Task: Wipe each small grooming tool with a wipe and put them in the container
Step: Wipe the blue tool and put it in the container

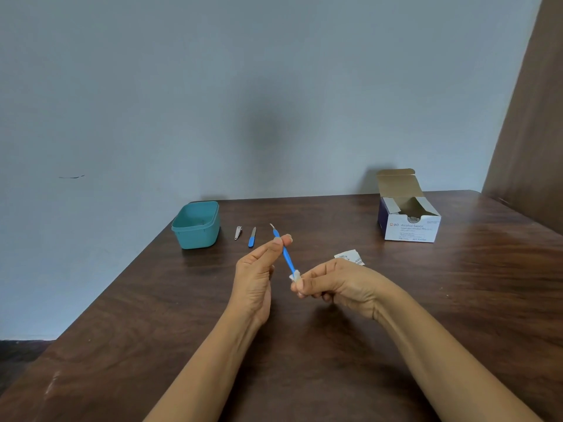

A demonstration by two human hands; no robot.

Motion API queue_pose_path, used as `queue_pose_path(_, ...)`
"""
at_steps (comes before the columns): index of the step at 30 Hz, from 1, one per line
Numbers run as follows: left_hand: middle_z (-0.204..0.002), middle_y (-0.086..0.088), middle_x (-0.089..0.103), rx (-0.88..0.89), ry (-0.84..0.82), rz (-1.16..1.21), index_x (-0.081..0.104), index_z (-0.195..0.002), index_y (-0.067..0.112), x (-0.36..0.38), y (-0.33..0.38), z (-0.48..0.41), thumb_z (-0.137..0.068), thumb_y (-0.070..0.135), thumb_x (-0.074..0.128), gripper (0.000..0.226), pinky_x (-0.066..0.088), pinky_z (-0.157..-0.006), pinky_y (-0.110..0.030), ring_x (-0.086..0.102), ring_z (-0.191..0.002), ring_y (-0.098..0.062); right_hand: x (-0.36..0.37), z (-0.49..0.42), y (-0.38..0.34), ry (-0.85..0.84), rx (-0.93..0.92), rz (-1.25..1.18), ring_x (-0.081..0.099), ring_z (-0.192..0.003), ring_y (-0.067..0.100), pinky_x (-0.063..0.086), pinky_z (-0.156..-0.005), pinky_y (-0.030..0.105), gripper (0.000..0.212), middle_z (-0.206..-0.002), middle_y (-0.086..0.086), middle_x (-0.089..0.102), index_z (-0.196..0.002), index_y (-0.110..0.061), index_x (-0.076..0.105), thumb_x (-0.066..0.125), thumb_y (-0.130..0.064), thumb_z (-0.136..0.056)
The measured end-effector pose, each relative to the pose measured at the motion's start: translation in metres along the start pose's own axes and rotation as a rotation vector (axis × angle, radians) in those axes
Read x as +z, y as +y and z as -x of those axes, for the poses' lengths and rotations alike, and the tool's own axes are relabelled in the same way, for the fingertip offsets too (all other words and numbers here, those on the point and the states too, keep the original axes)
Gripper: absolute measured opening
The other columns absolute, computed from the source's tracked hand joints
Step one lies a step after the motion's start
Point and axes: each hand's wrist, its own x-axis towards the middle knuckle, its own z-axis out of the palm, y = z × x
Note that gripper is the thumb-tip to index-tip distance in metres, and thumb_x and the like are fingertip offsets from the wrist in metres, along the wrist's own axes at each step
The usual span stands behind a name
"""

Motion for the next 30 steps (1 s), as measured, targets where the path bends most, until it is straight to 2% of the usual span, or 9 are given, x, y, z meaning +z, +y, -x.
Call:
queue_pose_path(3,-0.086,0.015,0.075,0.008,0.026,0.002,0.073,-0.086,0.018,0.000,0.000,-0.001,-0.083,0.019,0.063,0.010,0.029,-0.099,-0.030,0.058,-0.099,0.004,0.002,-0.001,0.001,0.078,-0.069,0.059,0.062,-0.077,0.007,0.043,-0.075,0.018,0.004,-0.080,0.001,0.075,-0.068,-0.018,0.077,0.081,-0.018,-0.070)
queue_pose_path(6,-0.083,0.016,0.075,0.024,0.063,-0.004,0.073,-0.086,0.017,-0.001,-0.002,-0.002,-0.084,0.017,0.065,0.008,0.030,-0.098,-0.027,0.061,-0.088,0.010,0.006,-0.002,0.003,0.176,-0.133,0.149,0.069,-0.084,0.012,0.049,-0.094,0.031,0.010,-0.082,0.005,0.076,-0.069,-0.016,0.077,0.083,-0.023,-0.068)
queue_pose_path(8,-0.081,0.017,0.074,0.042,0.081,-0.007,0.072,-0.089,0.015,-0.001,-0.002,-0.002,-0.084,0.015,0.065,0.009,0.031,-0.092,-0.024,0.062,-0.082,0.015,0.009,-0.004,0.006,0.253,-0.178,0.260,0.069,-0.086,0.019,0.051,-0.089,0.037,0.013,-0.078,0.004,0.075,-0.070,-0.018,0.077,0.082,-0.030,-0.069)
queue_pose_path(11,-0.079,0.018,0.074,0.056,0.104,0.001,0.072,-0.091,0.013,-0.001,-0.001,-0.002,-0.085,0.013,0.064,0.009,0.031,-0.087,-0.022,0.061,-0.077,0.019,0.009,-0.006,0.007,0.259,-0.228,0.285,0.070,-0.077,0.008,0.053,-0.083,0.029,0.007,-0.076,-0.001,0.076,-0.074,-0.019,0.078,0.077,-0.025,-0.076)
queue_pose_path(14,-0.081,0.016,0.074,0.040,0.087,0.025,0.072,-0.091,0.013,-0.001,0.001,-0.002,-0.085,0.013,0.063,0.010,0.032,-0.088,-0.021,0.062,-0.078,0.017,0.006,-0.005,0.005,0.119,-0.188,0.087,0.070,-0.082,0.004,0.048,-0.086,0.018,0.007,-0.085,0.003,0.076,-0.078,-0.009,0.076,0.075,-0.015,-0.079)
queue_pose_path(16,-0.082,0.017,0.074,0.035,0.063,0.035,0.071,-0.093,0.012,-0.001,0.002,-0.002,-0.087,0.013,0.061,0.011,0.033,-0.084,-0.018,0.063,-0.082,0.014,0.004,-0.004,0.003,0.040,-0.131,-0.012,0.067,-0.077,0.003,0.046,-0.073,0.011,0.007,-0.084,0.000,0.075,-0.075,-0.010,0.074,0.071,-0.013,-0.081)
queue_pose_path(19,-0.088,0.019,0.074,0.019,0.037,0.038,0.072,-0.089,0.017,0.000,0.004,-0.001,-0.089,0.015,0.059,0.013,0.033,-0.086,-0.021,0.058,-0.099,0.006,0.002,-0.004,0.004,-0.062,-0.032,-0.105,0.050,-0.064,0.005,0.036,-0.059,0.015,0.014,-0.076,-0.003,0.071,-0.070,-0.015,0.075,0.068,-0.016,-0.082)
queue_pose_path(25,-0.093,0.016,0.074,-0.001,0.054,0.109,0.078,-0.073,0.022,-0.001,0.008,0.001,-0.080,0.021,0.063,0.016,0.031,-0.082,-0.022,0.054,-0.101,0.001,0.004,-0.005,0.003,-0.147,0.134,-0.415,0.045,-0.062,0.004,0.033,-0.064,0.017,0.012,-0.064,-0.005,0.063,-0.066,-0.015,0.077,0.069,-0.023,-0.070)
queue_pose_path(30,-0.096,0.019,0.071,0.003,0.184,0.140,0.073,-0.087,0.021,-0.008,0.009,-0.006,-0.087,0.022,0.062,0.011,0.029,-0.081,-0.023,0.048,-0.100,0.001,0.010,-0.012,0.009,0.043,0.013,-0.155,0.044,-0.063,0.006,0.032,-0.064,0.019,0.016,-0.068,-0.002,0.068,-0.063,-0.014,0.077,0.071,-0.010,-0.077)
